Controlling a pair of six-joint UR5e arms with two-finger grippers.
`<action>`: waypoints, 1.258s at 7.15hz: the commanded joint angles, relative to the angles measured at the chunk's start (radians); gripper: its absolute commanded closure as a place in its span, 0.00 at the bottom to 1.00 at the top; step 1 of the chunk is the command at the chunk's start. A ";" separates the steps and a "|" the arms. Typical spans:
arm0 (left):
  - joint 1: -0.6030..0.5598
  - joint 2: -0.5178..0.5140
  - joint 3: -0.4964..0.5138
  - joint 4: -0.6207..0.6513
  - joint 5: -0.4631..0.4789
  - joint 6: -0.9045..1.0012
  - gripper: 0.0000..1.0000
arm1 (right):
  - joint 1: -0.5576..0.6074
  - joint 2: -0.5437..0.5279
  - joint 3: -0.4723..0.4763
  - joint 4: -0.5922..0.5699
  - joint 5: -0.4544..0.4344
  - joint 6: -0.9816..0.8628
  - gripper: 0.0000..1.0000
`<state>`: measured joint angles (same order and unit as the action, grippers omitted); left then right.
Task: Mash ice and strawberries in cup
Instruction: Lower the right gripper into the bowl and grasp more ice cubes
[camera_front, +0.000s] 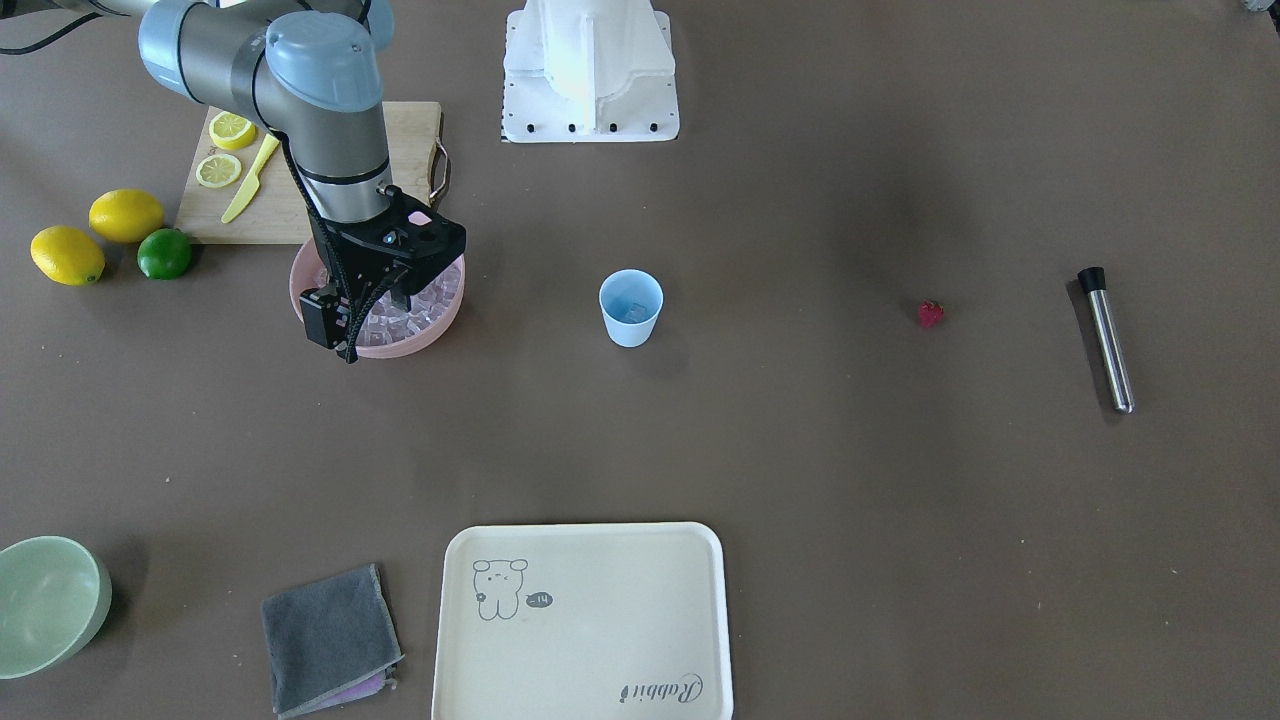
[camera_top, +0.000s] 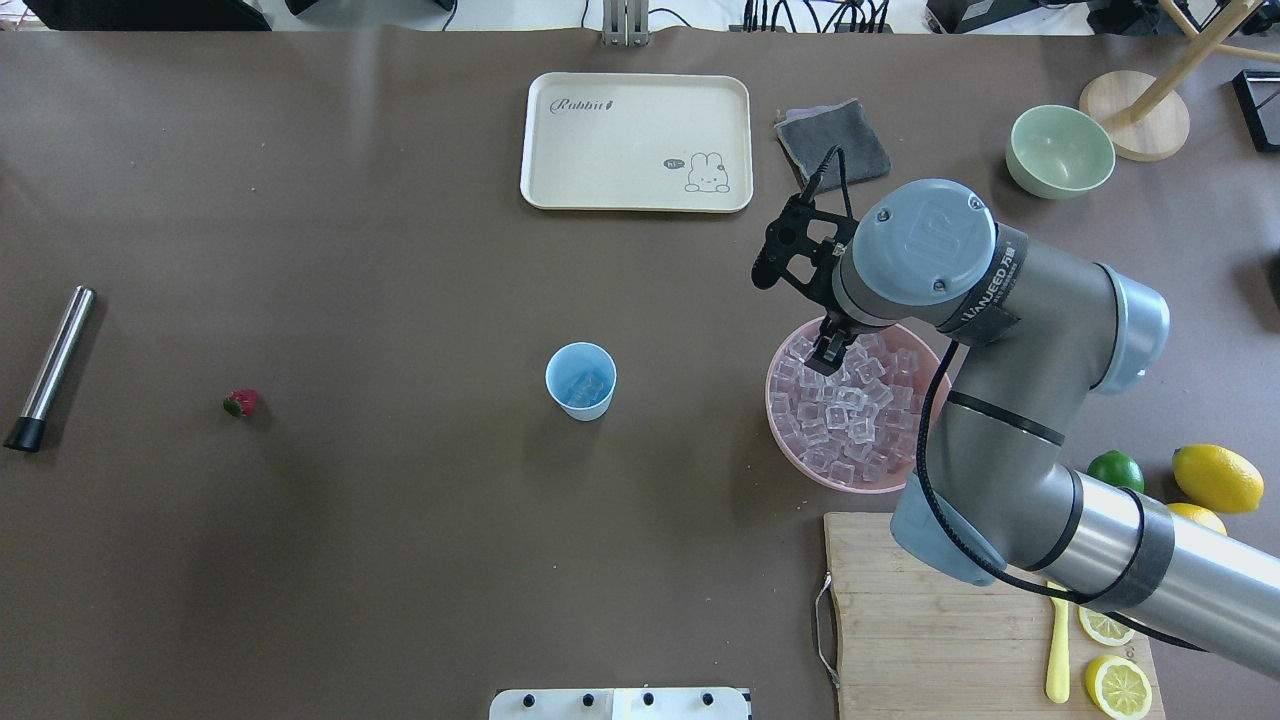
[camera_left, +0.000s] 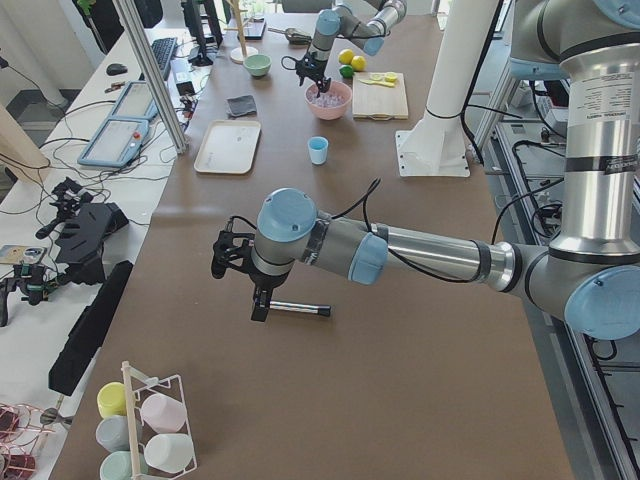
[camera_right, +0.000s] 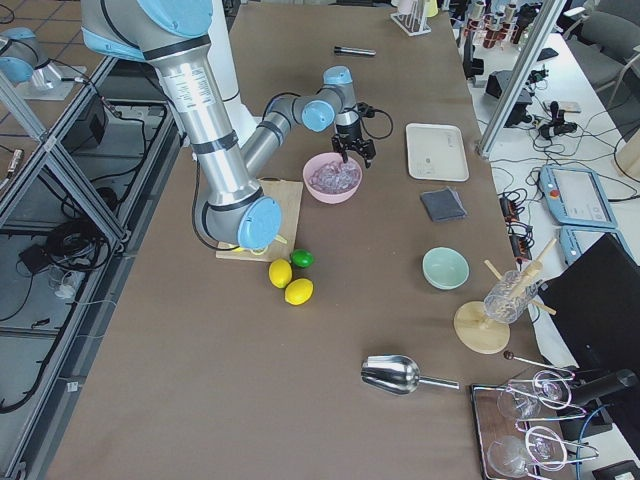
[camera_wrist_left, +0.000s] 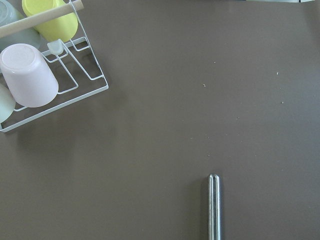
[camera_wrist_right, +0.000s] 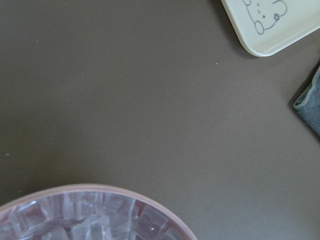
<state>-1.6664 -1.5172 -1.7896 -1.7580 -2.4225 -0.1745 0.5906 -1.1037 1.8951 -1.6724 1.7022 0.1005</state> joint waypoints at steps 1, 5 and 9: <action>-0.001 0.002 -0.004 0.000 0.002 0.000 0.02 | -0.052 0.019 -0.005 -0.030 0.007 0.041 0.13; -0.004 0.032 -0.013 -0.003 -0.004 0.001 0.02 | -0.080 0.019 -0.034 -0.030 -0.016 0.087 0.19; -0.006 0.054 -0.019 -0.012 -0.004 0.001 0.02 | -0.069 0.039 -0.042 -0.032 -0.027 0.080 0.28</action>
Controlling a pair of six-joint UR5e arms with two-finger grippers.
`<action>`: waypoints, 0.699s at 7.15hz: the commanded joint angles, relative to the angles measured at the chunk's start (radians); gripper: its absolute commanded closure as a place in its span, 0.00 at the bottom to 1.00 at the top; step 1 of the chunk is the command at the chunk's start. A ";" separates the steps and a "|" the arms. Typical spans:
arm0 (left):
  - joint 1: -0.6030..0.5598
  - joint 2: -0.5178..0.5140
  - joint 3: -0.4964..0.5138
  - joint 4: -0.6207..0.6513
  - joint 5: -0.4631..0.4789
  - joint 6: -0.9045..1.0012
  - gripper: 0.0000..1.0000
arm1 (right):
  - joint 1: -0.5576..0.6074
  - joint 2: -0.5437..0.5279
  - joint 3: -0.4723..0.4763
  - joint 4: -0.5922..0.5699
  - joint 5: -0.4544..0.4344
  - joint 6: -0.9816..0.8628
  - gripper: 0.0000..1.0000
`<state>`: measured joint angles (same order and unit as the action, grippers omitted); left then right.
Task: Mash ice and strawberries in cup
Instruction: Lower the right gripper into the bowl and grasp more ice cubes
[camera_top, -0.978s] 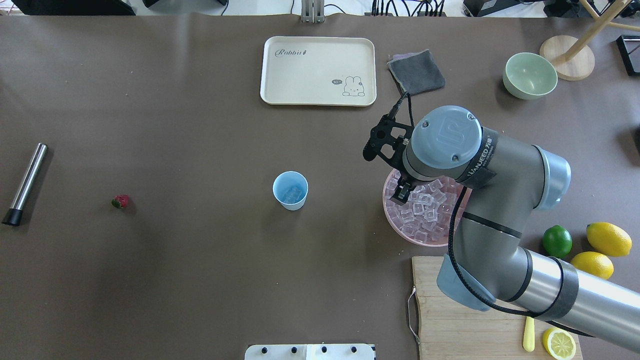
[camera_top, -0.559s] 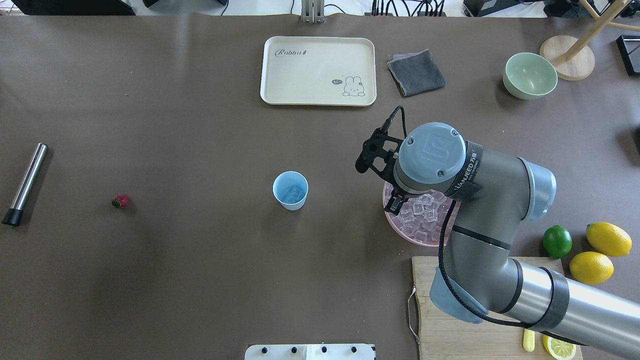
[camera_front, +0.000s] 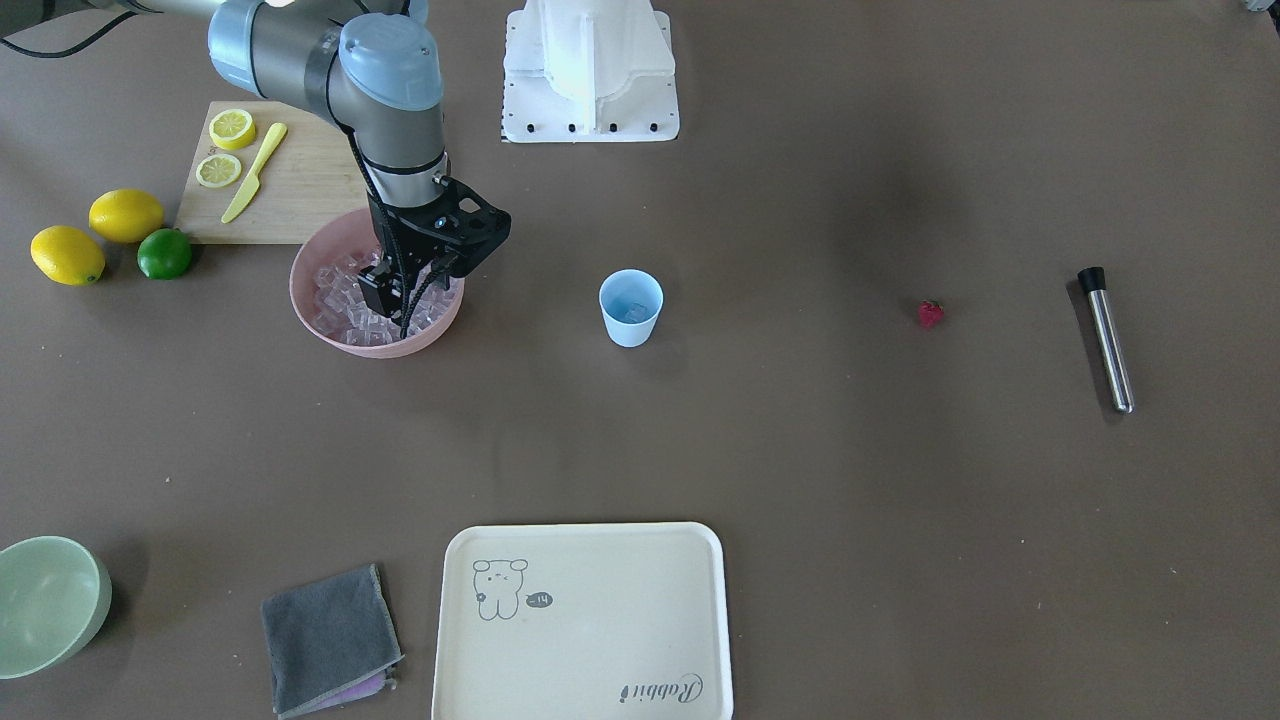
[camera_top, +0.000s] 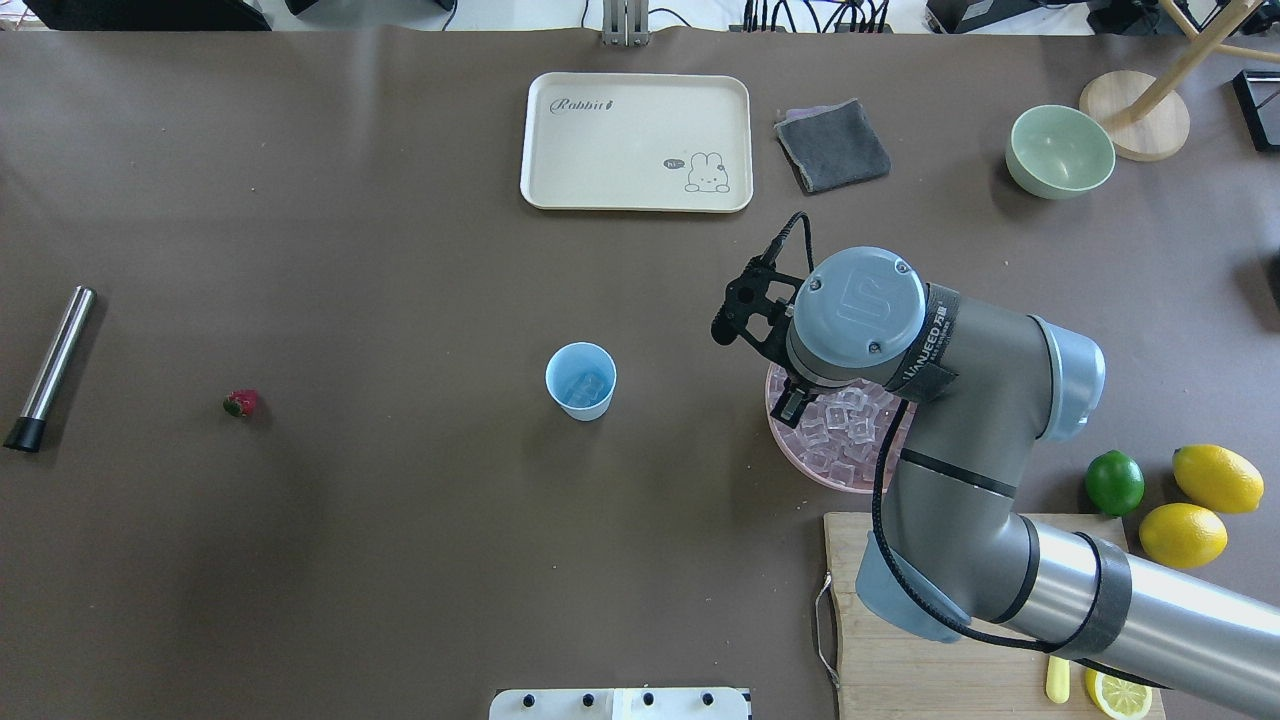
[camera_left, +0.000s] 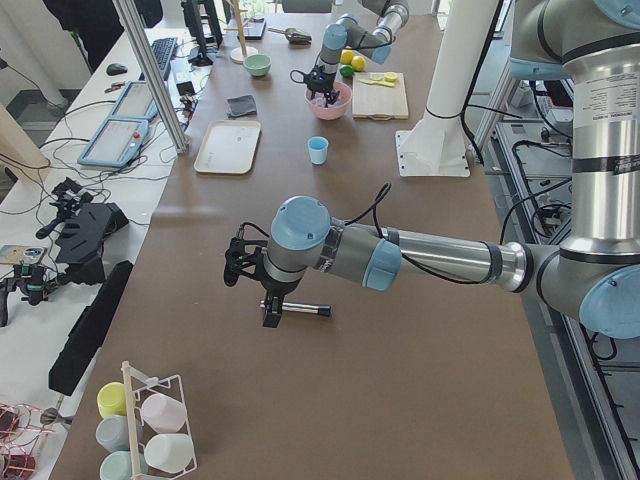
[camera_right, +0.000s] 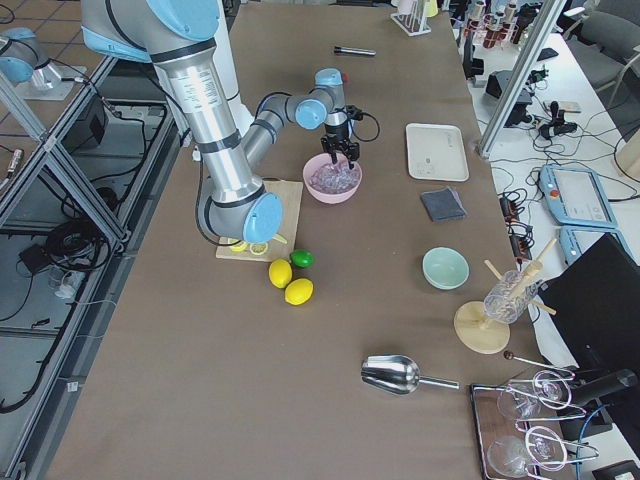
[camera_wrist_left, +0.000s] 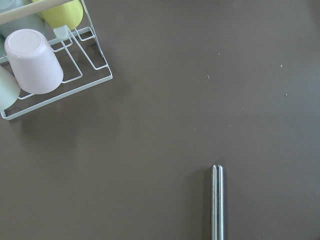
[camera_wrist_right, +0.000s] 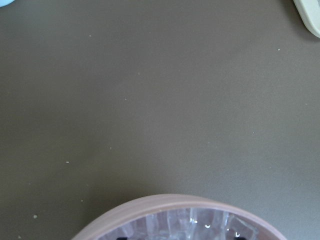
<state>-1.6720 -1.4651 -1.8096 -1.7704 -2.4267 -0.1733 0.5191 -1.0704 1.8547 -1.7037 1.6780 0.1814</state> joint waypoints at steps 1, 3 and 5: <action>0.000 0.000 0.001 -0.001 0.000 0.000 0.02 | 0.005 0.004 -0.005 -0.001 -0.010 -0.003 0.28; 0.000 0.000 -0.001 -0.001 0.000 0.000 0.02 | 0.010 0.003 -0.005 -0.001 -0.015 -0.010 0.43; 0.004 -0.001 0.001 0.000 0.000 0.000 0.02 | 0.010 0.003 -0.005 -0.001 -0.015 -0.008 0.70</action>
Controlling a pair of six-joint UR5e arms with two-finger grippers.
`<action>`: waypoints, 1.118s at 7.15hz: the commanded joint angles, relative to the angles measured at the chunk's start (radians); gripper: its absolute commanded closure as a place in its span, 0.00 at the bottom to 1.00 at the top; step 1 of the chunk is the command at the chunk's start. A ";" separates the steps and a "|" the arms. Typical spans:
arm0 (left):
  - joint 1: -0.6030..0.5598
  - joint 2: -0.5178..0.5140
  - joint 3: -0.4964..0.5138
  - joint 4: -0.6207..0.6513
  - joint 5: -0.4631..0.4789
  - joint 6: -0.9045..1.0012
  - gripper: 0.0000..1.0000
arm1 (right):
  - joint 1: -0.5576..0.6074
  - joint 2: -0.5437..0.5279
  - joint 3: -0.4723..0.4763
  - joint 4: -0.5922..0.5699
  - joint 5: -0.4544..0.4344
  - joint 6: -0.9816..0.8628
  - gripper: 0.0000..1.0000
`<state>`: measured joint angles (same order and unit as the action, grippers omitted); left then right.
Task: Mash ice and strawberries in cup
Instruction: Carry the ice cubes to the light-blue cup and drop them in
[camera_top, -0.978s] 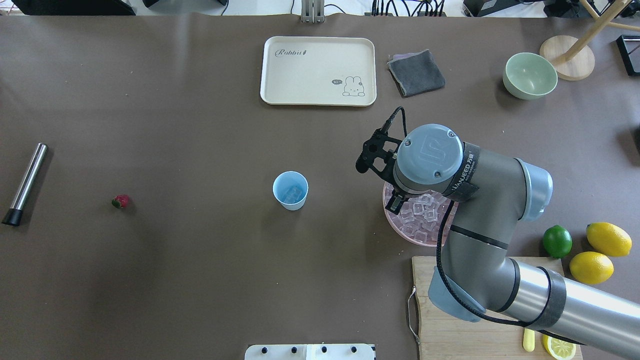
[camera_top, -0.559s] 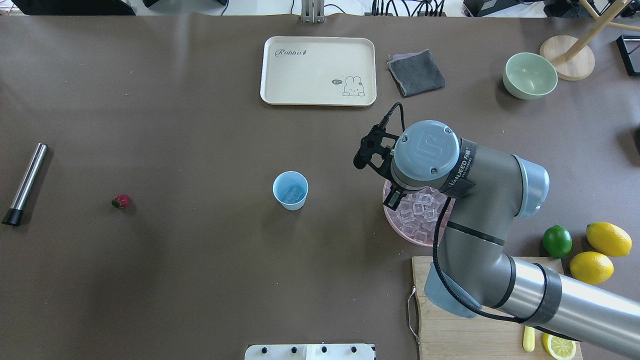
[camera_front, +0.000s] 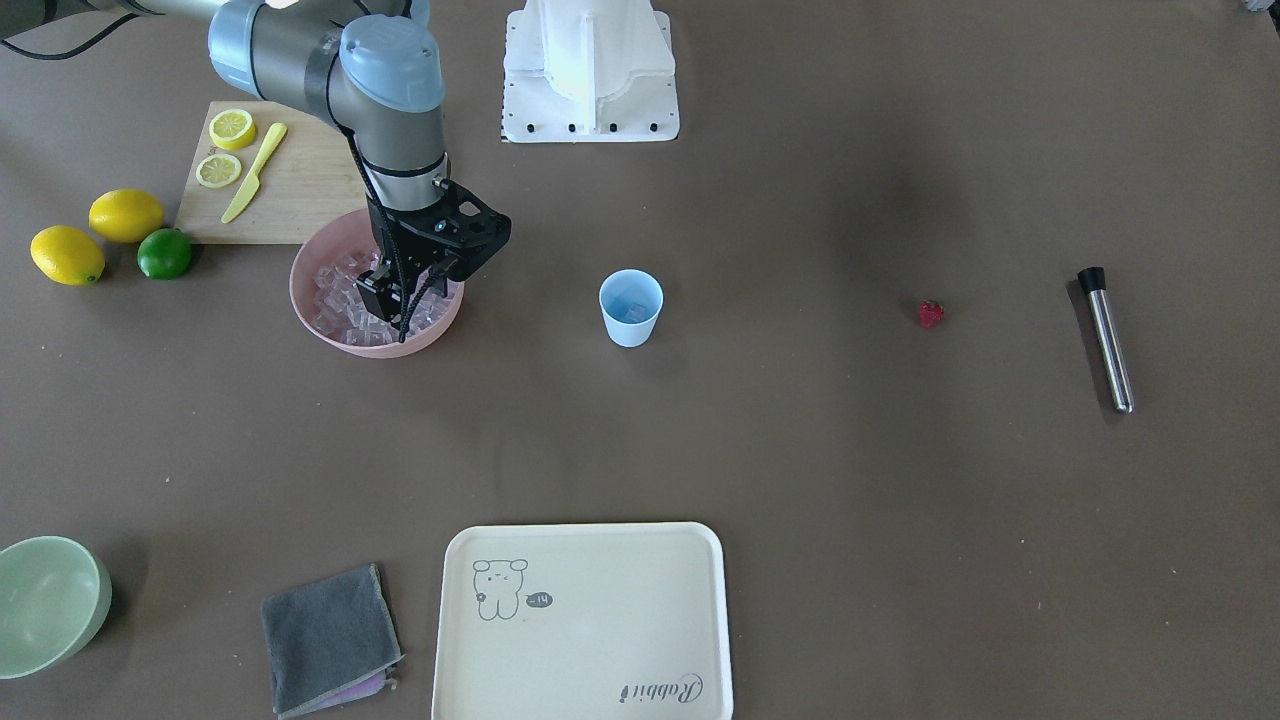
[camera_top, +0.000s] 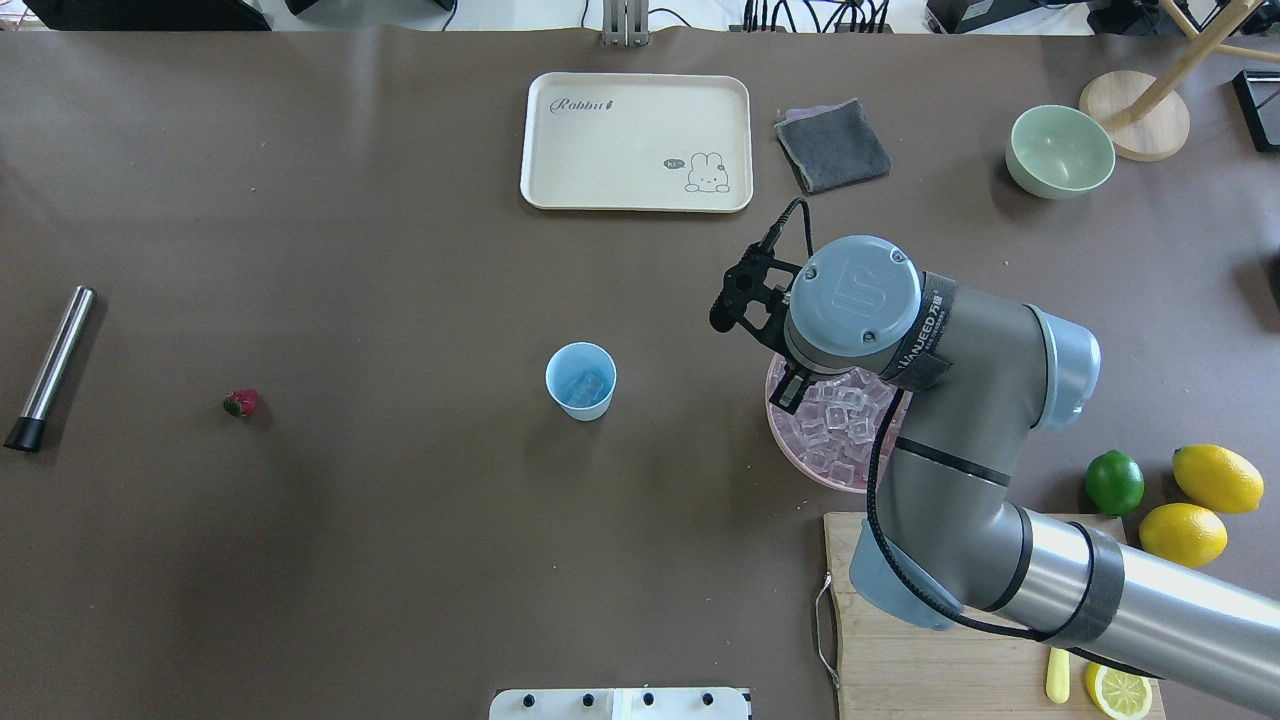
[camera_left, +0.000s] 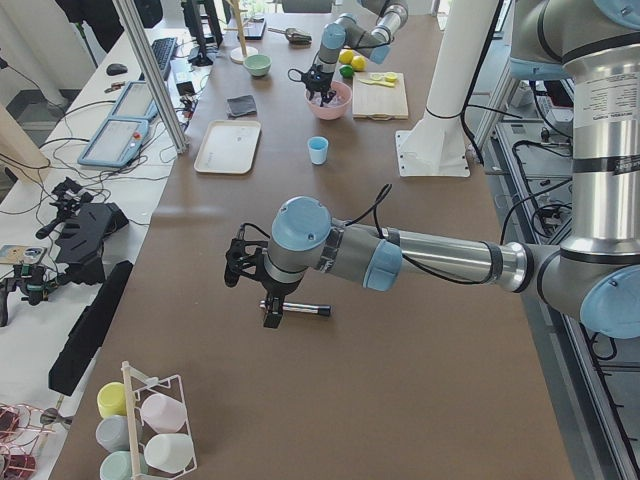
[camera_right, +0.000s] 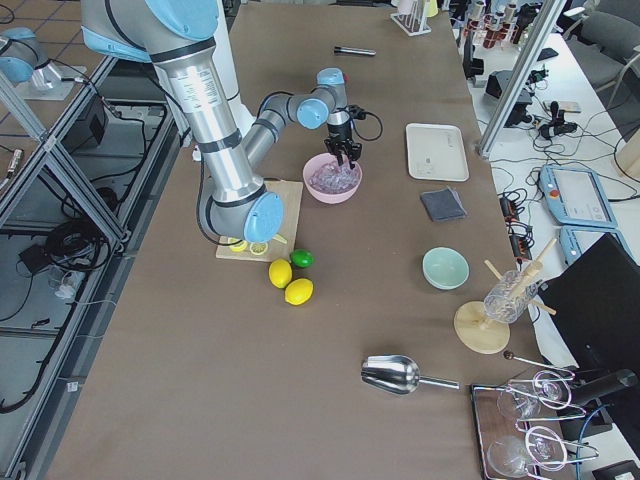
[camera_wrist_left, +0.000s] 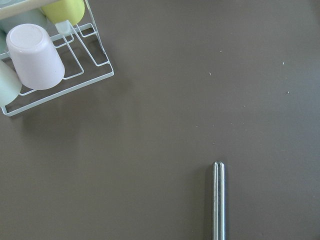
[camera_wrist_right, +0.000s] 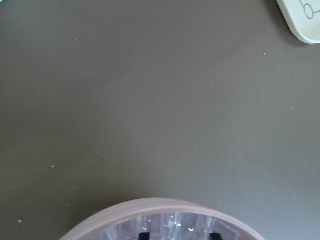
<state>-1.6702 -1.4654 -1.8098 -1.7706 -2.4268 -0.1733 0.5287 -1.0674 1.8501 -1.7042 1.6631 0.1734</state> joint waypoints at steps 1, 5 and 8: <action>0.000 0.000 0.001 0.000 0.000 0.000 0.02 | 0.001 -0.002 0.000 0.000 0.000 0.000 0.76; 0.000 0.000 0.003 0.000 0.000 0.000 0.02 | 0.054 0.021 0.111 -0.064 0.029 0.001 0.77; 0.000 0.000 0.001 0.000 0.000 0.000 0.02 | 0.016 0.162 0.059 -0.087 0.040 0.180 0.77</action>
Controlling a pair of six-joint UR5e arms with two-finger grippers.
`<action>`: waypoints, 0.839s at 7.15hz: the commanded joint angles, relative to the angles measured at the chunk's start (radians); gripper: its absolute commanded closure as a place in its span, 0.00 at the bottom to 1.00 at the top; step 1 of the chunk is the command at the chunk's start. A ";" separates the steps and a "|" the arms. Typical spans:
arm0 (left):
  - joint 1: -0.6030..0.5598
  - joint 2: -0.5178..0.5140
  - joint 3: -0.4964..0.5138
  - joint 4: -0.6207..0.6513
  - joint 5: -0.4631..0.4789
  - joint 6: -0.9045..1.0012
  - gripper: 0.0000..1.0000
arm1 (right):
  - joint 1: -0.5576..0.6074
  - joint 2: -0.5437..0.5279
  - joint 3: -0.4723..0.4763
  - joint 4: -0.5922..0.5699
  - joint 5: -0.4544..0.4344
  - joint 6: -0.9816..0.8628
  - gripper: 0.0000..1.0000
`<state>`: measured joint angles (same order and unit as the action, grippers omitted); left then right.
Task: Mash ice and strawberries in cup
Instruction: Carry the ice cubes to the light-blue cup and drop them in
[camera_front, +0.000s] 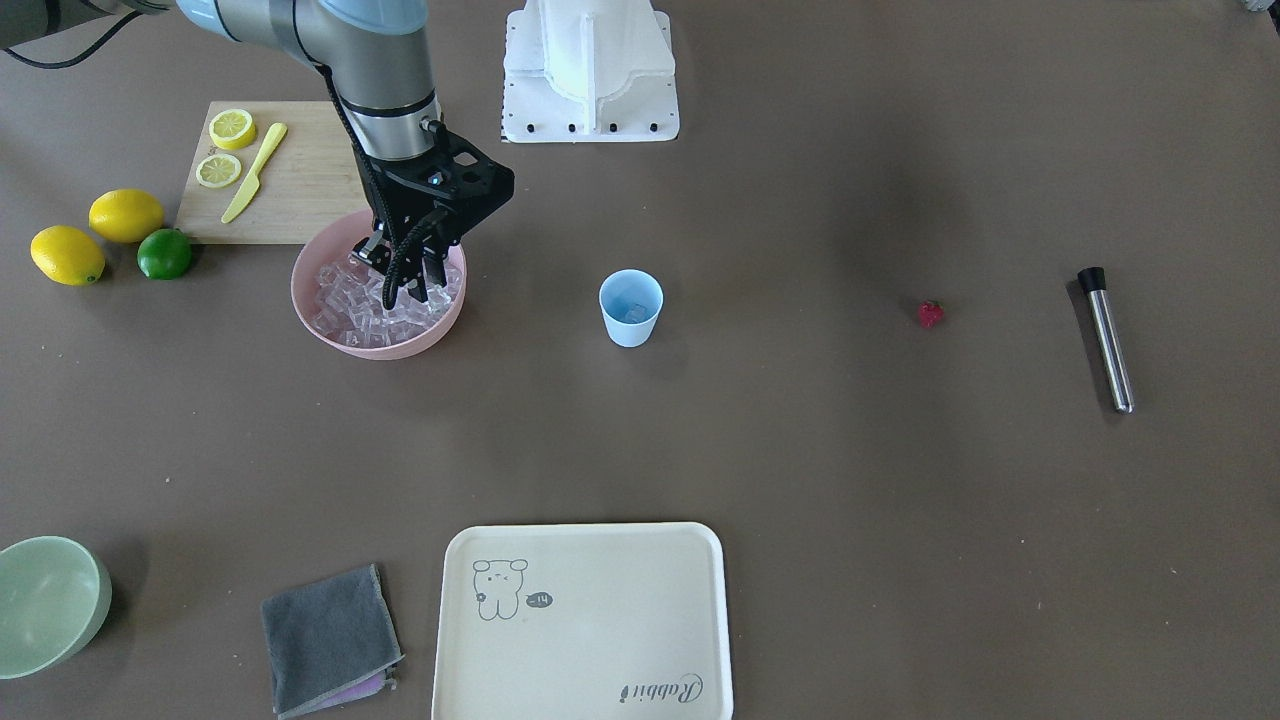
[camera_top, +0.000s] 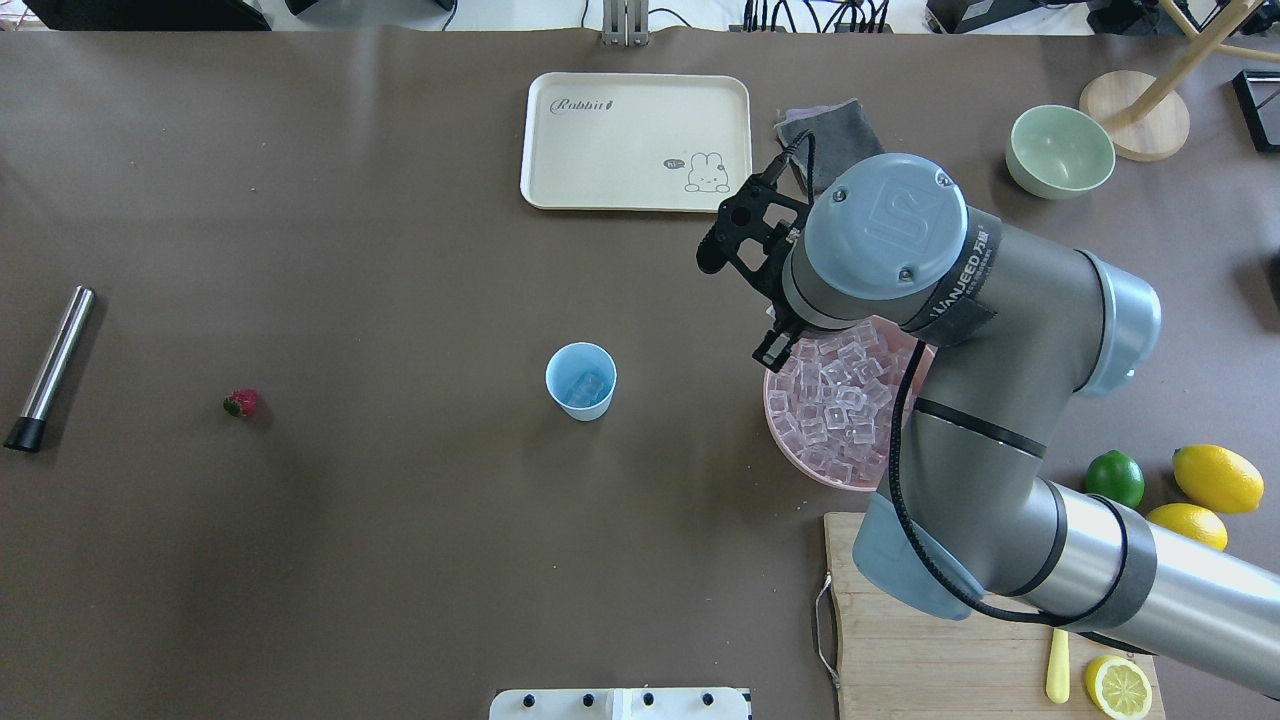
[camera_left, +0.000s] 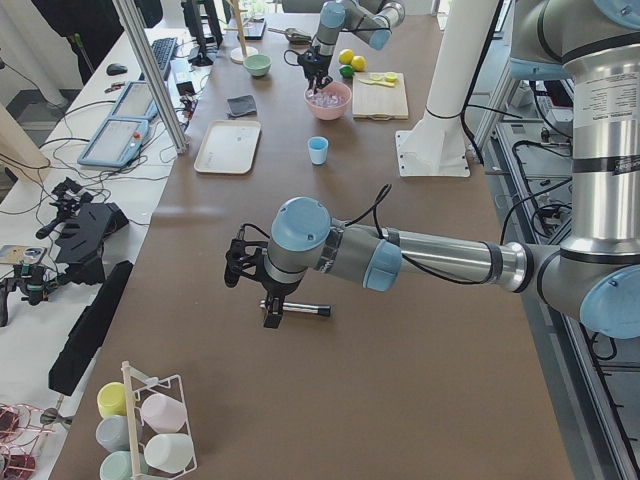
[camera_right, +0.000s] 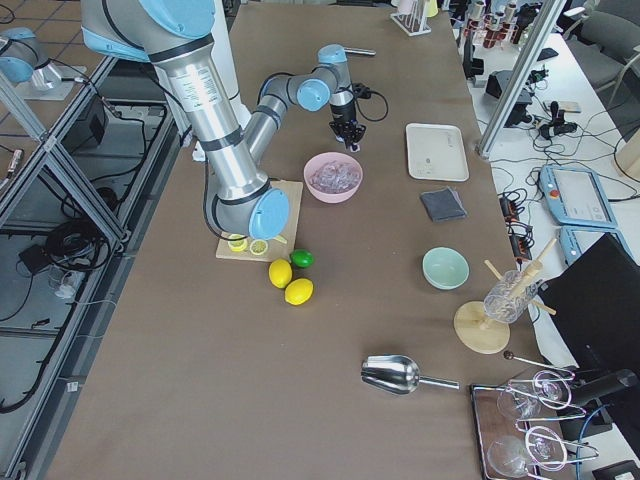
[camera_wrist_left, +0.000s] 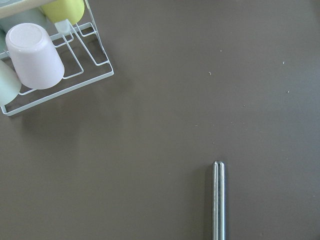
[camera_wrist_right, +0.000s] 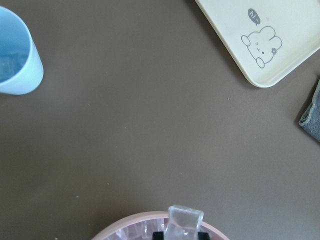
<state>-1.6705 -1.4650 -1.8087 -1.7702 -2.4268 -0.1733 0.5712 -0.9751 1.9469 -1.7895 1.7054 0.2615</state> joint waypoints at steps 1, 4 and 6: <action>0.003 -0.003 0.002 0.000 0.000 0.000 0.02 | -0.062 0.151 -0.108 0.001 -0.019 0.157 0.76; 0.003 -0.015 0.005 0.002 0.000 0.000 0.02 | -0.158 0.262 -0.254 0.083 -0.115 0.304 0.76; 0.003 -0.014 0.002 0.002 0.000 -0.002 0.02 | -0.189 0.266 -0.304 0.133 -0.153 0.323 0.76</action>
<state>-1.6672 -1.4798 -1.8073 -1.7687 -2.4266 -0.1738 0.3997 -0.7165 1.6784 -1.6912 1.5732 0.5693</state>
